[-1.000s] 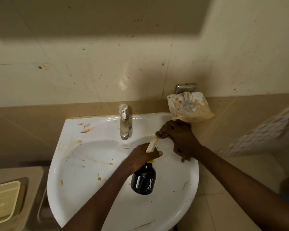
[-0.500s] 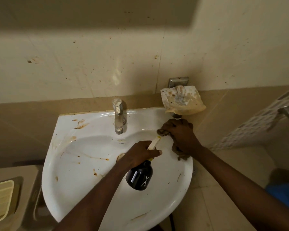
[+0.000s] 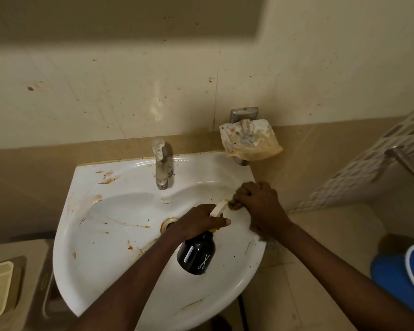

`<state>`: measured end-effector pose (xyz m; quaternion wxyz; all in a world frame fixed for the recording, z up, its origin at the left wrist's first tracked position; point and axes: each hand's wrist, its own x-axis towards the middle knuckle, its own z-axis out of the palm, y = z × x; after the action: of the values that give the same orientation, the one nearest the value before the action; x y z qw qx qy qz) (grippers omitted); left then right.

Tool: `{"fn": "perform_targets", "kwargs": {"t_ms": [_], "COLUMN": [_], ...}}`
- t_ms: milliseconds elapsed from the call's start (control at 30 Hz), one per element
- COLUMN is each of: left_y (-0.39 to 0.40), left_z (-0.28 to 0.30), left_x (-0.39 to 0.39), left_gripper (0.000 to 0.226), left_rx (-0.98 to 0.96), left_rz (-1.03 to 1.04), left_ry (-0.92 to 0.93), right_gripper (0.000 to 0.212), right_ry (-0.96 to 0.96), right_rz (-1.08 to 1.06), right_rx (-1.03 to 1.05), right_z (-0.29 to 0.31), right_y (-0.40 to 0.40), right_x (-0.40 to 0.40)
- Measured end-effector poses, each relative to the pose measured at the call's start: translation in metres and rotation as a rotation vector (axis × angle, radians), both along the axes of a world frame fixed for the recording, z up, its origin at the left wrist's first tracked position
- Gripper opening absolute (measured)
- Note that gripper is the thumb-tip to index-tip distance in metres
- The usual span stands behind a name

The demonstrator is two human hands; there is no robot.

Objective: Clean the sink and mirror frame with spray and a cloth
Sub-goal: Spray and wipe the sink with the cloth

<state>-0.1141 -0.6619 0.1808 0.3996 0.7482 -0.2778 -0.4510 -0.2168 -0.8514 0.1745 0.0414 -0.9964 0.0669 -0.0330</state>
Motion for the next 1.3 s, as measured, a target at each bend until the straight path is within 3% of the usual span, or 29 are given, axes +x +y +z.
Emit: {"fn": "perform_targets", "kwargs": {"t_ms": [67,200,333,467,600,733,900,1033,1167,1300], "left_y": [0.001,0.001,0.004,0.01,0.011,0.008,0.017,0.021,0.021,0.024], "left_z": [0.001,-0.001,-0.004,-0.002,0.002,0.009,0.012,0.018,0.014,0.016], "left_x": [0.002,-0.002,-0.006,-0.011,-0.011,-0.015,-0.021,-0.024,-0.024,-0.023], "left_gripper": [0.04,0.03,0.041,0.041,0.025,0.027,0.045,0.052,0.035,0.044], "left_rx": [0.006,0.004,0.019,0.063,0.129,0.098,0.118,0.074,0.045,0.022], "left_rz": [-0.019,-0.016,-0.027,-0.09,-0.185,-0.111,0.038,0.075,0.149,0.153], "left_ry": [0.007,-0.032,-0.034,0.083,0.015,-0.035,-0.077,-0.023,-0.087,-0.082], "right_gripper": [0.062,0.064,0.045,0.068,0.075,0.047,0.071,0.076,0.089,0.063], "right_ry": [-0.022,-0.043,-0.06,0.003,0.079,0.04,0.159,0.177,0.135,0.104], "right_rz": [0.003,-0.012,-0.069,0.03,0.065,-0.019,0.083,0.065,0.056,0.041], "right_rx": [0.018,-0.004,-0.018,-0.024,-0.074,-0.175,-0.11,-0.13,-0.139,-0.144], "right_z": [-0.001,0.011,0.012,0.005,0.01,0.024,0.02,0.019,0.024,0.023], "right_y": [0.002,0.005,0.006,0.007,0.009,0.015,0.012,0.013,0.009,0.0], "right_x": [-0.016,0.007,0.03,-0.015,-0.017,0.033,-0.015,-0.02,0.023,0.025]}}
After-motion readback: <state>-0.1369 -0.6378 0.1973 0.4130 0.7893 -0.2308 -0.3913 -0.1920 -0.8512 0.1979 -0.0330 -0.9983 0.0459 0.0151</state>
